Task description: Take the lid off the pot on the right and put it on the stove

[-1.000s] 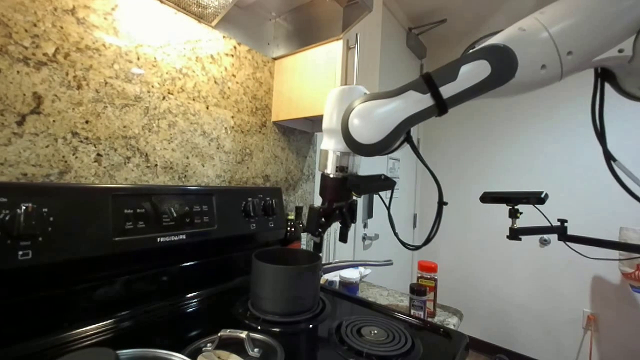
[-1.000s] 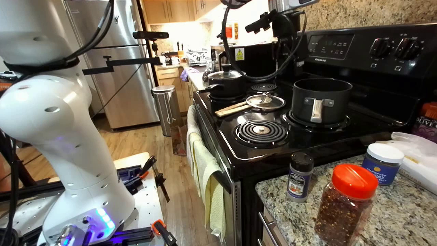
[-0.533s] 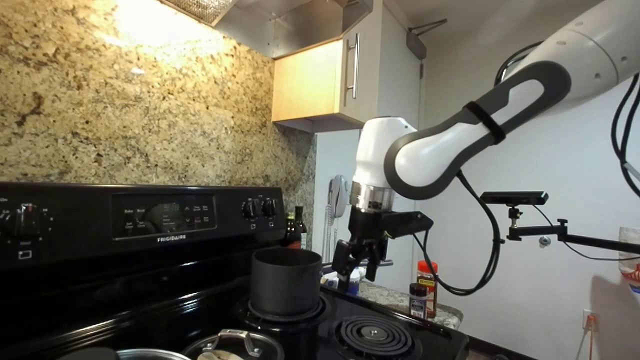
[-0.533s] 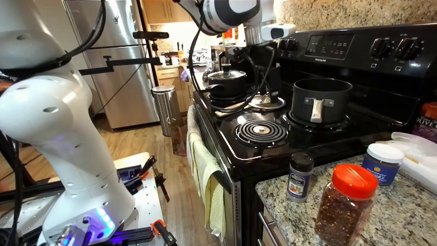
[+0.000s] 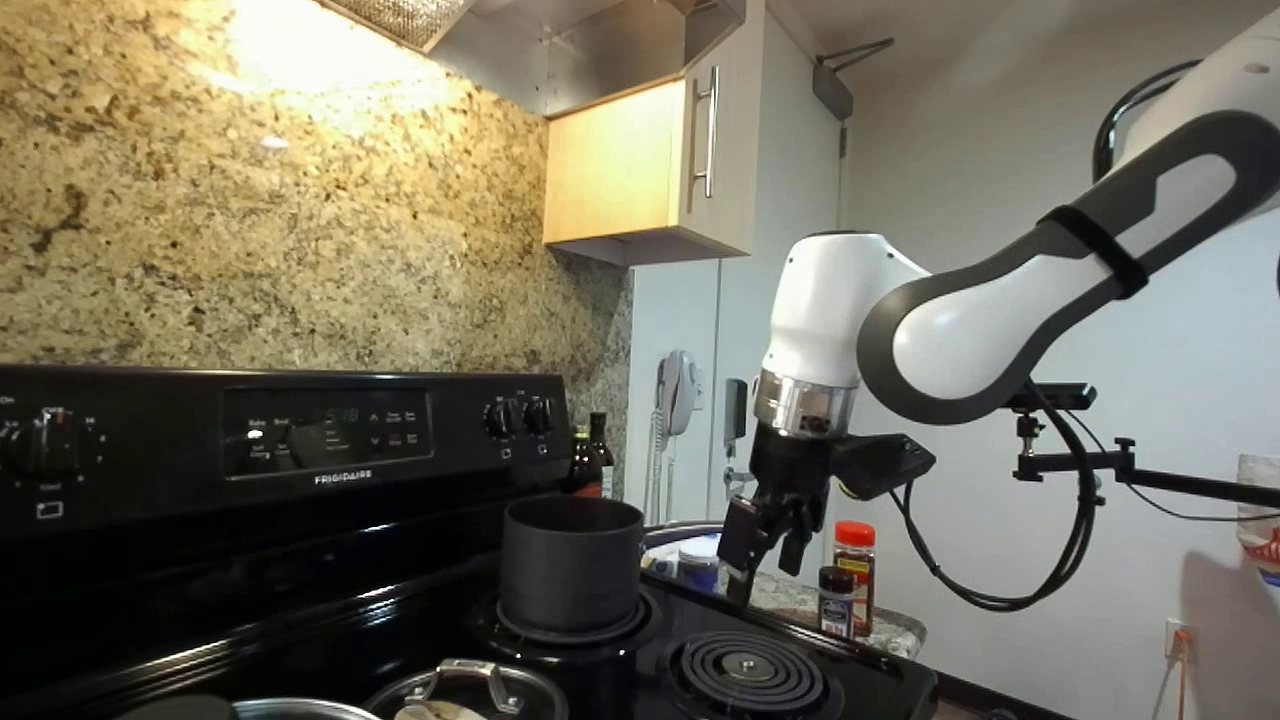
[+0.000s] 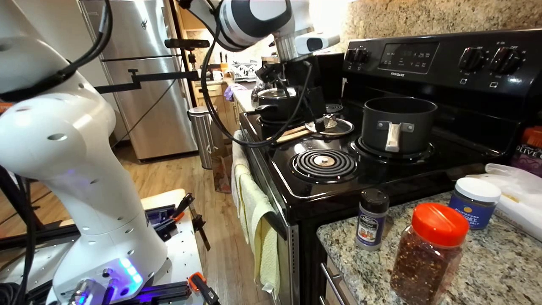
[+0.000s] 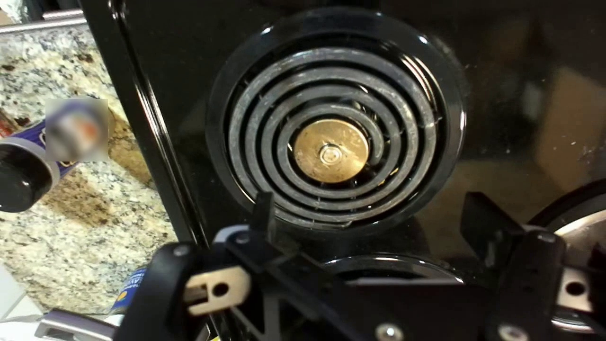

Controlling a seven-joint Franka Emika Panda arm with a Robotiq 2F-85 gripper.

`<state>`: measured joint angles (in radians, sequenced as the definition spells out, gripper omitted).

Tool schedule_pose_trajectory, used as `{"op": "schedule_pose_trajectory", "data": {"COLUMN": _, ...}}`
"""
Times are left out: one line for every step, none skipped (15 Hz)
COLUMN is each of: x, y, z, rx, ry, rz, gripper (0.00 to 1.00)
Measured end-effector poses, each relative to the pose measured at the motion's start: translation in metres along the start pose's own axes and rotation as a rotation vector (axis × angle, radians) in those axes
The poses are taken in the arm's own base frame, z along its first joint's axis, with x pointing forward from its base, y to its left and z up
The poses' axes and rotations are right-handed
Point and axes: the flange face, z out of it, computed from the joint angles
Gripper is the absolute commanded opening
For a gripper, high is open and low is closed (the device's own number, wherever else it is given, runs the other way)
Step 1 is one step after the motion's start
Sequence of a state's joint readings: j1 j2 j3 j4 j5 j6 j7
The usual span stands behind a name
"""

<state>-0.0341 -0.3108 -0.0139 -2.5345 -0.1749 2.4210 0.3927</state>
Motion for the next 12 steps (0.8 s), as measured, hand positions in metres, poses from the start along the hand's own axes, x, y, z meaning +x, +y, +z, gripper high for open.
{"op": "schedule_pose_trajectory", "data": {"x": -0.002, "y": 0.001, "z": -0.006, "rx": -0.004, "ry": -0.001, "rz": 0.0, "gripper": 1.0}}
{"op": "schedule_pose_trajectory", "data": {"x": -0.004, "y": 0.002, "z": -0.013, "rx": -0.009, "ry": -0.003, "rz": 0.001, "gripper": 1.0}}
{"op": "schedule_pose_trajectory", "data": {"x": -0.006, "y": 0.004, "z": -0.019, "rx": -0.015, "ry": -0.009, "rz": 0.003, "gripper": 1.0}}
{"op": "schedule_pose_trajectory", "data": {"x": -0.008, "y": 0.006, "z": -0.024, "rx": -0.021, "ry": -0.015, "rz": 0.006, "gripper": 1.0}}
{"op": "schedule_pose_trajectory", "data": {"x": -0.01, "y": 0.008, "z": -0.029, "rx": -0.027, "ry": -0.026, "rz": 0.009, "gripper": 1.0}}
{"op": "schedule_pose_trajectory", "data": {"x": -0.011, "y": 0.01, "z": -0.034, "rx": -0.032, "ry": -0.038, "rz": 0.011, "gripper": 1.0}}
{"op": "schedule_pose_trajectory", "data": {"x": -0.011, "y": 0.011, "z": -0.037, "rx": -0.034, "ry": -0.048, "rz": 0.007, "gripper": 1.0}}
{"op": "schedule_pose_trajectory", "data": {"x": -0.01, "y": 0.011, "z": -0.041, "rx": -0.035, "ry": -0.056, "rz": 0.002, "gripper": 1.0}}
{"op": "schedule_pose_trajectory", "data": {"x": -0.009, "y": 0.012, "z": -0.043, "rx": -0.035, "ry": -0.063, "rz": -0.009, "gripper": 1.0}}
{"op": "schedule_pose_trajectory", "data": {"x": -0.008, "y": 0.012, "z": -0.046, "rx": -0.032, "ry": -0.072, "rz": -0.021, "gripper": 1.0}}
{"op": "schedule_pose_trajectory", "data": {"x": -0.007, "y": 0.012, "z": -0.048, "rx": -0.022, "ry": -0.083, "rz": -0.038, "gripper": 1.0}}
{"op": "schedule_pose_trajectory", "data": {"x": -0.006, "y": 0.012, "z": -0.05, "rx": -0.01, "ry": -0.098, "rz": -0.056, "gripper": 1.0}}
